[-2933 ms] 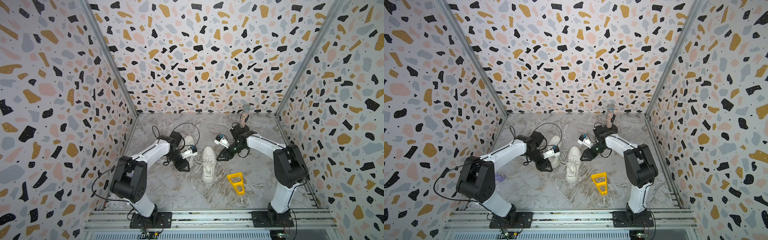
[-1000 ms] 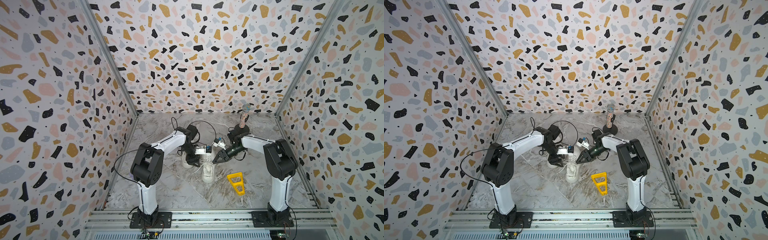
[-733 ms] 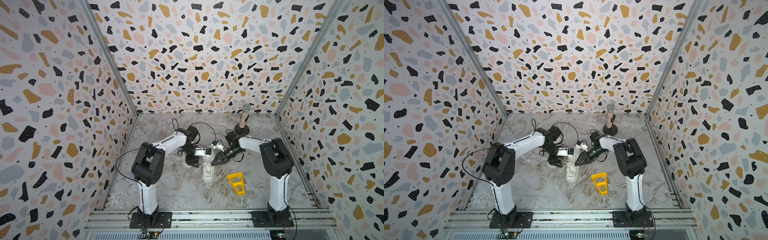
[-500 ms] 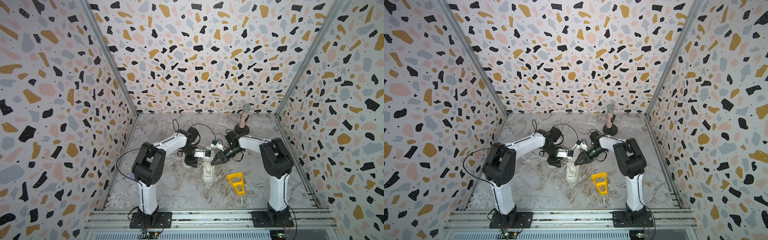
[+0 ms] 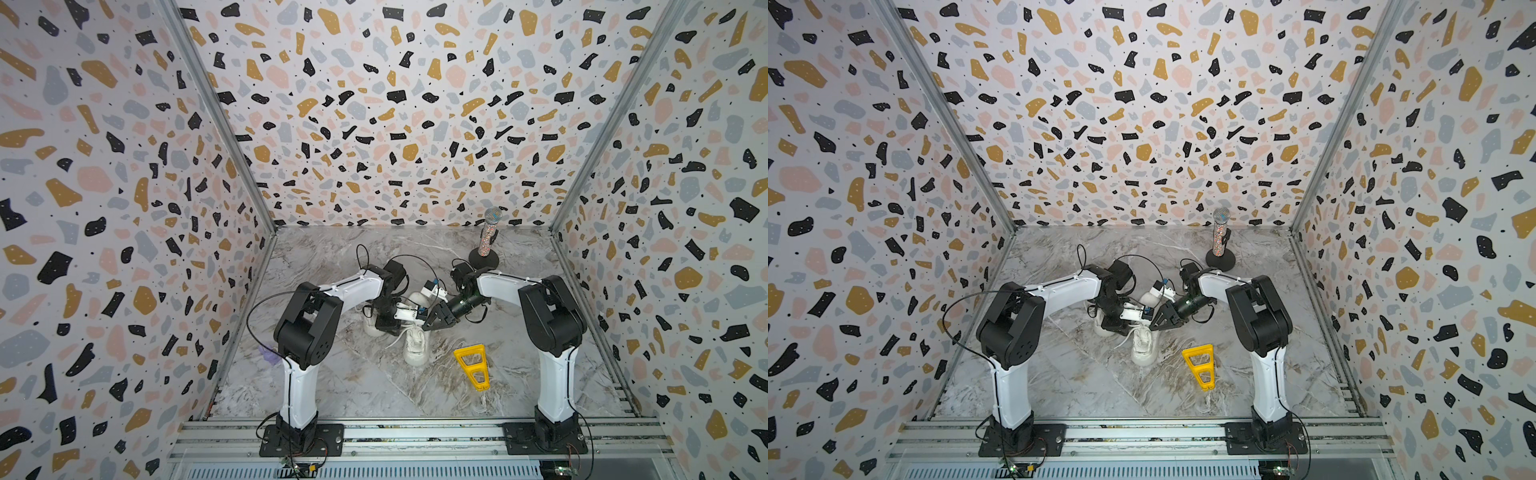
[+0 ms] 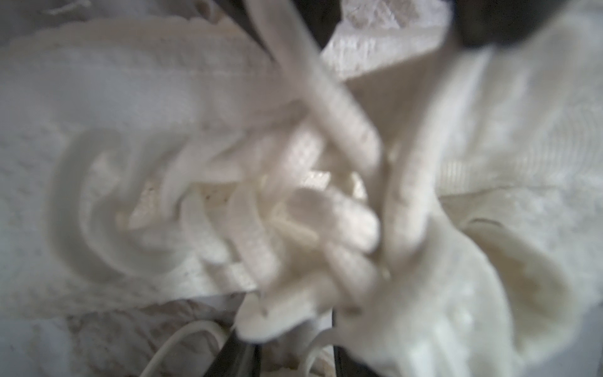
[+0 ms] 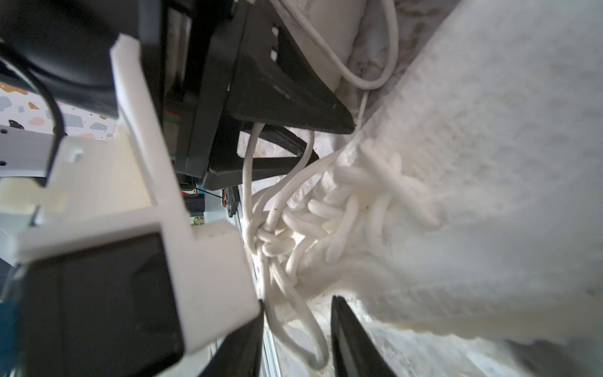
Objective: Tie the shoes
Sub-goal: Tie the shoelace on the shoe.
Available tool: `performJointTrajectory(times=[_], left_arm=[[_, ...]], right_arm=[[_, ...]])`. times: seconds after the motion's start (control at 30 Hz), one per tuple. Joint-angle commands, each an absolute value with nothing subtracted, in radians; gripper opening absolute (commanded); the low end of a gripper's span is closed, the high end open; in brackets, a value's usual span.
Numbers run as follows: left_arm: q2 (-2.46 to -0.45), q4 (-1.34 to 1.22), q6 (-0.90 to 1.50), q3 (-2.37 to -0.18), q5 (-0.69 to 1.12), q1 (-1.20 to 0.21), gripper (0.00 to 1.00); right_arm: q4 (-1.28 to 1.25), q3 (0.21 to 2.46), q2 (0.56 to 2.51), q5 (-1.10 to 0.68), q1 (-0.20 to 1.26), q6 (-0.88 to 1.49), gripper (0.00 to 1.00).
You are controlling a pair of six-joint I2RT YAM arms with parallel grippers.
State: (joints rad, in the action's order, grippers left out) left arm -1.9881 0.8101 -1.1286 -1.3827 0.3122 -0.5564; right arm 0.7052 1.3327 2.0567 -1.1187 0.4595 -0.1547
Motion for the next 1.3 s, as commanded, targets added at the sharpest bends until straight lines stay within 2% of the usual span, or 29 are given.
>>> performJointTrajectory(times=[0.0,0.1,0.3,0.4,0.43,1.27], left_arm=[[-1.984,0.814,-1.111,-1.363,0.318,-0.558,0.32],[-1.972,0.809,-1.102,-1.352,0.313,-0.557,0.18],[-1.934,0.808,-1.091,-1.327,0.318,-0.548,0.09],[-1.909,0.808,-1.082,-1.314,0.331,-0.54,0.0],[-1.9,0.808,-1.079,-1.309,0.336,-0.537,0.0],[-1.869,0.843,-0.993,-1.289,0.301,-0.528,0.0]], right_arm=[[0.713,1.366,2.06,-1.156,0.473,-0.144,0.35],[0.719,1.365,2.055,-1.154,0.473,-0.144,0.27],[0.725,1.362,2.036,-1.143,0.473,-0.146,0.13],[0.738,1.364,2.026,-1.134,0.469,-0.153,0.03],[0.746,1.365,2.023,-1.132,0.468,-0.156,0.0],[0.92,1.404,1.99,-0.991,0.441,-0.238,0.0]])
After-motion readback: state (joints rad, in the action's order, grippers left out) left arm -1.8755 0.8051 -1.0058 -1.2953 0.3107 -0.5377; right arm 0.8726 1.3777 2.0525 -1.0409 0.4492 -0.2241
